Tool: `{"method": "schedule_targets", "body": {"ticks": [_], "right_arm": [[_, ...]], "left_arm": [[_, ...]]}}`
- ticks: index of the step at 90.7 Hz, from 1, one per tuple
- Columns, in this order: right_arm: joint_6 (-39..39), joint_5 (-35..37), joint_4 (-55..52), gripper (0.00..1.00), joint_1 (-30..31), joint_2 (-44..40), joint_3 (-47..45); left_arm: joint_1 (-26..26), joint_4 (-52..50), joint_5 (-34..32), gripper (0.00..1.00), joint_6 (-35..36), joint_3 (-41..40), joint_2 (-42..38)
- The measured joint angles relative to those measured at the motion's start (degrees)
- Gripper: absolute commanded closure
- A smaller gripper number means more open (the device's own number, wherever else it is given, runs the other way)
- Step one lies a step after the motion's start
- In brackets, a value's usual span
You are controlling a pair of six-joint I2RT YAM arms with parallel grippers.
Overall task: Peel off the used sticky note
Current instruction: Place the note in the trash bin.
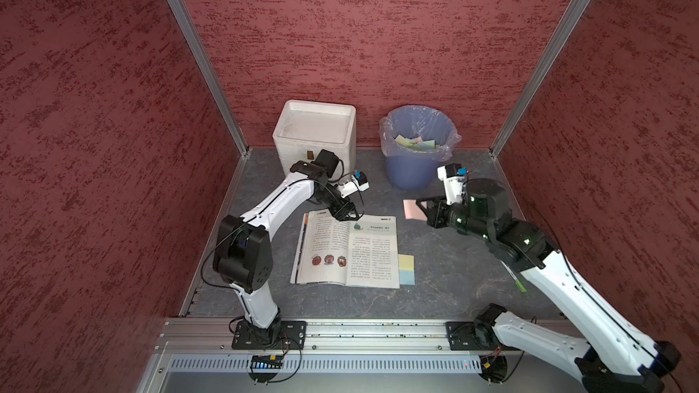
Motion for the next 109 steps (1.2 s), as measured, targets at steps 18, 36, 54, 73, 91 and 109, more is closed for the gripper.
{"method": "schedule_targets", "body": {"ticks": [18, 36, 54, 73, 91, 109], "right_arm": [[-0.4, 1.1, -1.0, 1.00, -9.4, 15.0, 19.6], [-0.7, 5.2, -1.8, 1.00, -12.3, 32.2, 37.3], [-2.3, 9.4, -4.9, 1.00, -12.3, 48.8, 55.3], [-5.5, 14.4, -10.3, 1.00, -12.3, 61.8, 68.8], [-9.8, 18.9, -12.0, 0.50, -12.4, 66.4, 73.6], [-14.9, 22.7, -11.9, 0.07, -11.8, 66.8, 75.0]], "left_arm": [[7.0, 1.0, 2.5, 0.34, 2.7, -12.2, -4.0], [11.3, 2.1, 4.4, 0.31, 5.1, -19.4, -7.1], [12.3, 3.4, 4.9, 0.32, 7.4, -23.6, -9.5], [15.8, 4.9, 3.3, 0.32, 10.3, -26.7, -9.1], [17.1, 6.9, 1.0, 0.32, 12.1, -29.4, -8.8], [17.2, 8.8, -0.9, 0.33, 13.0, -30.1, -7.7]]}}
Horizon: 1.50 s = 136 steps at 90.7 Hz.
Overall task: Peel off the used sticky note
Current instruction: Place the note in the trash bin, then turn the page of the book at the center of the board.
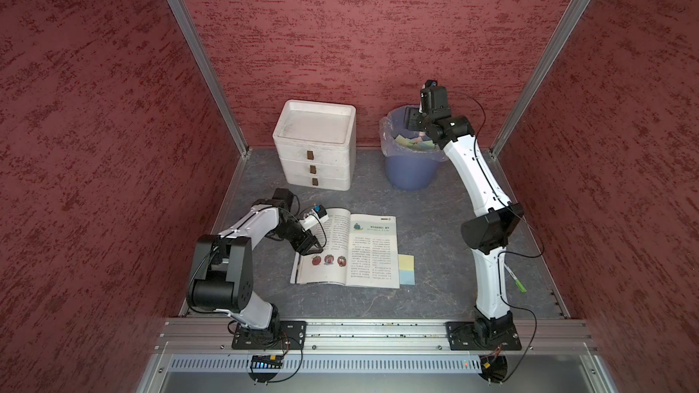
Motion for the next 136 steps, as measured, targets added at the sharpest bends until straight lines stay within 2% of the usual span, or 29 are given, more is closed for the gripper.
{"method": "schedule_targets", "body": {"ticks": [32, 42, 53, 65, 72, 83, 97, 111, 136], "right_arm": [[-6.6, 4.7, -1.2, 0.02, 3.5, -2.9, 0.2], [-6.9, 5.8, -1.3, 0.02, 4.2, -6.7, -3.6], [-3.1, 4.4, 0.1, 0.01, 5.3, -16.5, -17.7], [4.9, -2.0, 6.3, 0.01, 7.1, -33.7, -44.0], [9.4, -5.0, 9.3, 0.01, 8.6, -41.4, -56.0], [16.4, -10.5, 14.5, 0.02, 10.6, -48.3, -72.7], [24.5, -16.4, 21.4, 0.05, 14.1, -51.6, -92.0], [31.3, -19.5, 26.2, 0.06, 19.6, -53.9, -103.2], [39.1, -20.8, 36.4, 0.06, 26.3, -54.3, -110.7]], "left_arm": [[1.6, 1.8, -2.3, 0.35, 0.5, 0.0, 0.9], [1.8, 3.0, -3.0, 0.36, 0.6, -0.7, 0.9], [2.0, 4.5, -4.5, 0.38, 1.0, -2.1, 1.9], [2.2, 6.1, -5.8, 0.40, 1.2, -2.6, 4.1], [2.2, 6.8, -6.3, 0.41, 1.4, -2.6, 4.2], [2.2, 7.5, -6.4, 0.43, 1.5, -2.9, 4.0], [2.2, 7.9, -6.6, 0.44, 1.6, -3.2, 3.8], [2.0, 8.6, -6.7, 0.44, 1.6, -3.9, 3.3], [1.4, 9.5, -7.7, 0.45, 1.6, -4.6, 2.6]]}}
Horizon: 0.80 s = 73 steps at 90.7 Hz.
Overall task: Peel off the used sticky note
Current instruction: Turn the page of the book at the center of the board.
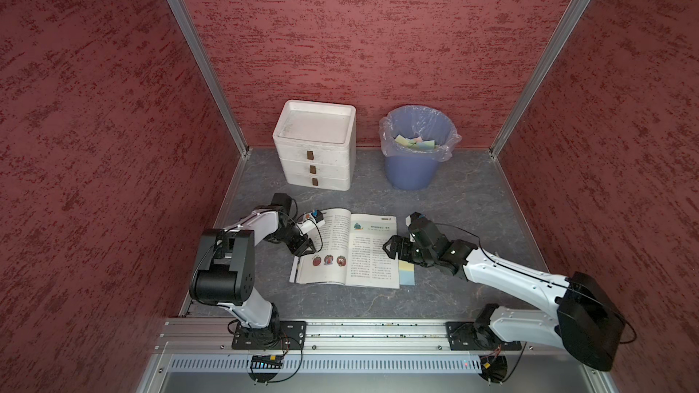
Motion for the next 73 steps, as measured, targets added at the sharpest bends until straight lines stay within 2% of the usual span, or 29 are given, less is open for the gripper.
{"method": "schedule_targets", "body": {"ticks": [23, 73], "right_arm": [[3.0, -1.1, 7.1, 0.06, 1.0, 5.4, -3.4], [4.0, -1.8, 13.1, 0.07, 1.1, 6.6, -4.6]], "left_arm": [[-0.6, 0.1, -0.9, 0.45, 0.0, -0.2, -0.4], [-1.3, 0.4, -2.0, 0.47, 0.0, -0.2, -0.6]]}}
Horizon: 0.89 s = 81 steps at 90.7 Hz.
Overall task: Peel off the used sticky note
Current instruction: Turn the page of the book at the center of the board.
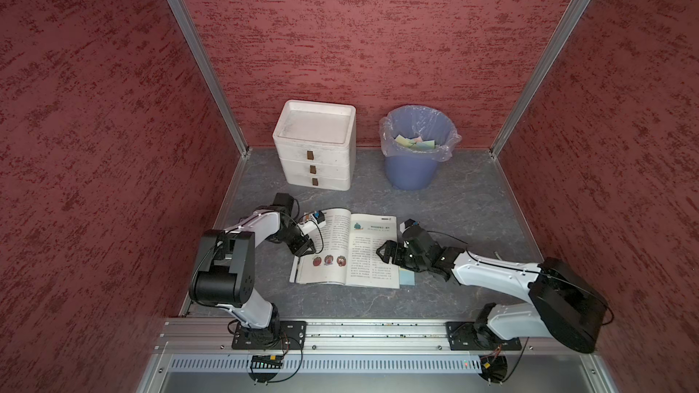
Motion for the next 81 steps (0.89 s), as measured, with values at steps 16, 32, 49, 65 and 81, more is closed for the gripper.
{"method": "schedule_targets", "body": {"ticks": [16, 32, 49, 65, 81], "right_arm": [[0.0, 0.2, -0.2, 0.07, 0.1, 0.0, -0.7], [0.0, 0.4, -0.3, 0.07, 0.1, -0.6, -1.5], [-0.1, 0.2, 0.4, 0.08, 0.7, 0.1, -1.7], [-0.3, 0.2, 1.5, 0.09, 2.3, 2.2, -0.3], [-0.2, 0.2, 1.5, 0.09, 3.9, 2.6, 0.1]], "left_arm": [[-0.2, 0.0, -0.2, 0.47, -0.1, 0.0, 0.0], [-0.3, 0.1, -0.4, 0.47, -0.1, 0.0, -0.1], [-0.5, 0.1, -0.8, 0.47, -0.2, 0.0, -0.2], [-0.6, 0.1, -1.0, 0.48, -0.2, 0.0, -0.2], [-0.6, 0.1, -1.1, 0.48, -0.1, 0.0, -0.2]]}}
